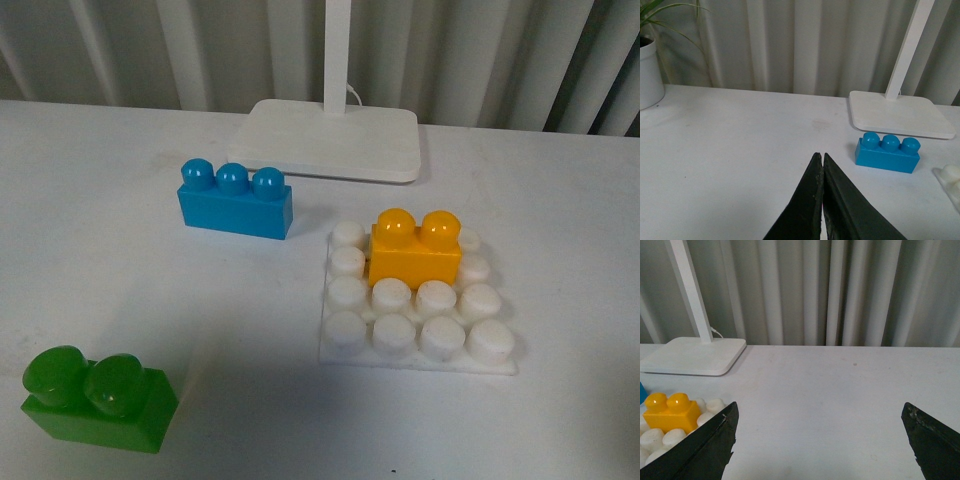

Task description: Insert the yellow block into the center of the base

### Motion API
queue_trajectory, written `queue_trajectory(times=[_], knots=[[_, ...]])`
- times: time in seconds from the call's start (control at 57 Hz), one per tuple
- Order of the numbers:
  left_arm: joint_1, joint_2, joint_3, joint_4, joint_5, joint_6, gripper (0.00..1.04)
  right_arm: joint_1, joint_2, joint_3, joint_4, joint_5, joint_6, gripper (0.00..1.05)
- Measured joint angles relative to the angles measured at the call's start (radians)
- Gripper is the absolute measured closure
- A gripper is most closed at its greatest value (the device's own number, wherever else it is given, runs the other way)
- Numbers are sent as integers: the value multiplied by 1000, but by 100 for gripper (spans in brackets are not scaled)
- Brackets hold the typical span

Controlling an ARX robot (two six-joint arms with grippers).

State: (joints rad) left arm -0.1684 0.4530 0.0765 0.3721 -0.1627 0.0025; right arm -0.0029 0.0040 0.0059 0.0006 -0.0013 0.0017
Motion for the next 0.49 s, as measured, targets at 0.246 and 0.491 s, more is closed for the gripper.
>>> queue_trajectory(times=[0.246,0.491], knots=[[151,-117,-35,-81,151,-2,101,0,0,0,0,-1,0,9],[166,-193,-64,-108,162,-4,101,0,0,0,0,0,0,9]])
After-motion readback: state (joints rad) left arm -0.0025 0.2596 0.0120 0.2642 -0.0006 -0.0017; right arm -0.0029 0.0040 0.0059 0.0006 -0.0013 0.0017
